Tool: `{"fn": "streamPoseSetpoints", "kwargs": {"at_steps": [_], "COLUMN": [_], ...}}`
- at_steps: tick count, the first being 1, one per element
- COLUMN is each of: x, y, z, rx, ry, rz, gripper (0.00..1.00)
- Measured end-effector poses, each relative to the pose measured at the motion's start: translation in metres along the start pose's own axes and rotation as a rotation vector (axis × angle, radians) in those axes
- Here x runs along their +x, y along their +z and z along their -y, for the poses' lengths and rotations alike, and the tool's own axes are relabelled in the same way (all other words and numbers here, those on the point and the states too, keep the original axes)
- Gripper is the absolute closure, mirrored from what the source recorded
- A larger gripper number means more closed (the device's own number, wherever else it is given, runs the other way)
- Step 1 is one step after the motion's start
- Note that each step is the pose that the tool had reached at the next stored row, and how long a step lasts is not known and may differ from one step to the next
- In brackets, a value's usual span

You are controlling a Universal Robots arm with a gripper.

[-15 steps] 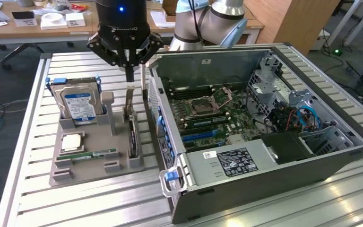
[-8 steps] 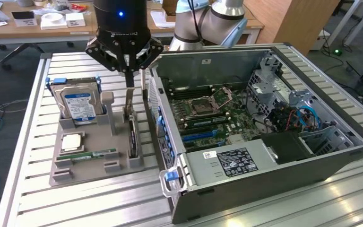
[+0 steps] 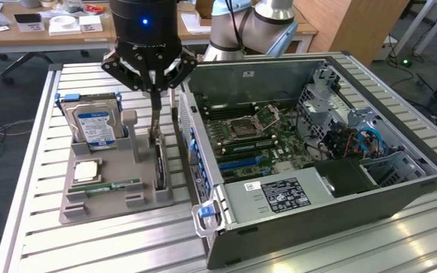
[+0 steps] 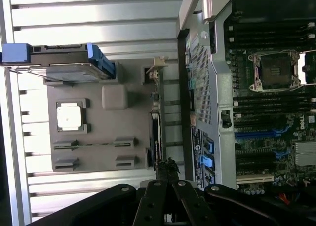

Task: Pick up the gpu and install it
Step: 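Reach for the gpu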

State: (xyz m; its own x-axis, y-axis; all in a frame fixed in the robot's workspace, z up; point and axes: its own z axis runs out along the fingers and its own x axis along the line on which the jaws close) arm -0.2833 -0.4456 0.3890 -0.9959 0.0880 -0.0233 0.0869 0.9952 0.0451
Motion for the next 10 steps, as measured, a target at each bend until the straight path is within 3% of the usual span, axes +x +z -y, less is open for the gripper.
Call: {"fn": "streamPoseSetpoints", "kwargs": {"at_steps": [10], "x": [0.0042], "y": [-0.0001], "z": [0.0020], "rx": [0.0002], "ry": [0.000], "rz": [0.0000], "gripper": [0.89]}}
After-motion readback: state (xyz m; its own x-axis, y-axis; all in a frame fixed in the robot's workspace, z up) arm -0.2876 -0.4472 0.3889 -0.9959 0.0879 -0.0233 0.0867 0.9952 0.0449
